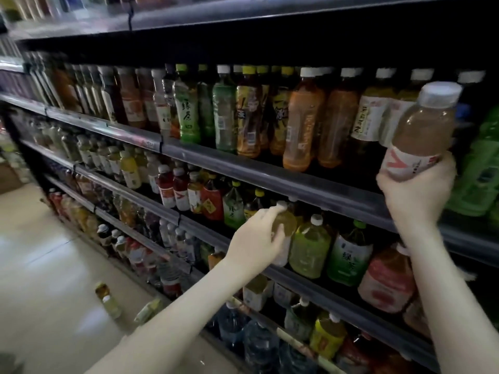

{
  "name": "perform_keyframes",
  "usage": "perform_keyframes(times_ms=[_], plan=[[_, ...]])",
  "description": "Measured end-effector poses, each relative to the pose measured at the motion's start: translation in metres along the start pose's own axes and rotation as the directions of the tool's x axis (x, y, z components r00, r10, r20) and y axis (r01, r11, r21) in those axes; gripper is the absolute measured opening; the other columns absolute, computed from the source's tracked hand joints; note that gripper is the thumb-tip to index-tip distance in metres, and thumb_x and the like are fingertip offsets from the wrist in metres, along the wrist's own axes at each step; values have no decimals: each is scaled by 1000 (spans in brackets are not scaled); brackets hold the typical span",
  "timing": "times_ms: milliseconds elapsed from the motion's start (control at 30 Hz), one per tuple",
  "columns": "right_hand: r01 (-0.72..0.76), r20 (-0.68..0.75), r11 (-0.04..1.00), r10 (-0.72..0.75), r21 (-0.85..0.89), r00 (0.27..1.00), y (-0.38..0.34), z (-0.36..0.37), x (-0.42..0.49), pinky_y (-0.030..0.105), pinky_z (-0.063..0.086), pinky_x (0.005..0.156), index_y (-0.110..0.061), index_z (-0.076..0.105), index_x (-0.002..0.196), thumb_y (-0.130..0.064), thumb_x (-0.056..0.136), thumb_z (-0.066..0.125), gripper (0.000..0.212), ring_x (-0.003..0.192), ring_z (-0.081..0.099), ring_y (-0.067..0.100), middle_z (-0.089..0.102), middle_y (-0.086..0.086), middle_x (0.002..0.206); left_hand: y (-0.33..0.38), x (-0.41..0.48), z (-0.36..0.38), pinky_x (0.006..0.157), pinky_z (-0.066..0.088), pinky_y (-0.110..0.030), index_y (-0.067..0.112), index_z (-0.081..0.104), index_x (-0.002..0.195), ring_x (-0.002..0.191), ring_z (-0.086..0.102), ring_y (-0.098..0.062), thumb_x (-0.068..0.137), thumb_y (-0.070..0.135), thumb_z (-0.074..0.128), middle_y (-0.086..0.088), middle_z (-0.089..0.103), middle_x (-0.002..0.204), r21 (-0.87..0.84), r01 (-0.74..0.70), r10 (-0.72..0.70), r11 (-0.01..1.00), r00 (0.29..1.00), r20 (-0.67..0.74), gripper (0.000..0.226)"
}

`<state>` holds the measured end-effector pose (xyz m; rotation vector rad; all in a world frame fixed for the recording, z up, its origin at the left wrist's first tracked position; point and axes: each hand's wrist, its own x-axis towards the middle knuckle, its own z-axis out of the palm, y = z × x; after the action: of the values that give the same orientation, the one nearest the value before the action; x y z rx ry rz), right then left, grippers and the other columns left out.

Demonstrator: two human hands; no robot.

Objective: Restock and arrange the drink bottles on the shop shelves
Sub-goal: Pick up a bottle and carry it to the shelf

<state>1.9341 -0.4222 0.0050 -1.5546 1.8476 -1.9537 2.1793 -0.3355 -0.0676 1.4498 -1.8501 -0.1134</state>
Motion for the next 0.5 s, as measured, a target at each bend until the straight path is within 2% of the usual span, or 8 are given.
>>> perform_keyframes(times_ms=[67, 133, 200, 300, 367, 433, 500], plan=[[2, 38, 990, -8, 144, 999, -27, 7, -9, 19, 40, 93, -8, 42, 130, -25, 65, 80, 77, 114, 52, 11, 53, 4, 129, -16, -3, -7, 82, 50, -31, 24, 49, 132, 95, 58, -8, 97, 25, 48, 5, 59, 116, -46, 30, -30, 998, 1000, 7, 35], [-23, 127, 968, -10, 252, 992, -55, 19, -21, 19, 41, 99, -16, 39, 136, -28, 68, 79, 80, 116, 51, 5, 51, -5, 131, -34, -9, -17, 92, 47, -30, 24, 47, 134, 109, 54, -7, 97, 28, 48, 6, 57, 125, -90, 86, -84, 992, 996, 31, 36], [-71, 290, 940, -31, 333, 957, -80, 38, -44, 18, 44, 94, -20, 41, 134, -26, 72, 80, 73, 111, 54, 2, 54, -11, 124, -55, -16, -31, 101, 42, -27, 25, 44, 137, 121, 48, -4, 97, 32, 49, 9, 51, 135, -150, 136, -130, 979, 990, 46, 41], [-223, 546, 881, -47, 417, 837, -106, 82, -96, 22, 52, 80, -23, 47, 128, -26, 72, 81, 65, 102, 60, 2, 60, -13, 113, -89, -30, -63, 108, 34, -21, 27, 32, 145, 131, 37, 1, 94, 40, 53, 13, 40, 145, -246, 187, -177, 951, 982, 59, 56], [-301, 679, 863, -65, 406, 731, -122, 115, -140, 27, 54, 83, -20, 49, 129, -27, 73, 80, 65, 102, 62, 6, 62, -8, 114, -118, -40, -90, 109, 31, -19, 31, 26, 147, 133, 32, 4, 91, 47, 56, 17, 34, 148, -313, 217, -211, 925, 976, 53, 66], [-352, 783, 856, -92, 378, 615, -143, 147, -186, 21, 54, 81, -19, 49, 129, -24, 75, 79, 63, 99, 63, 2, 62, -8, 113, -150, -50, -124, 110, 32, -23, 34, 25, 148, 134, 31, 5, 88, 51, 58, 19, 32, 149, -339, 236, -231, 911, 971, 57, 71], [-396, 849, 843, -127, 365, 513, -166, 178, -232, 18, 53, 75, -21, 51, 123, -23, 72, 79, 58, 96, 64, 0, 64, -9, 109, -184, -61, -160, 106, 36, -21, 37, 29, 143, 129, 37, 8, 87, 46, 63, 23, 38, 142, -346, 240, -216, 907, 971, 107, 66]])
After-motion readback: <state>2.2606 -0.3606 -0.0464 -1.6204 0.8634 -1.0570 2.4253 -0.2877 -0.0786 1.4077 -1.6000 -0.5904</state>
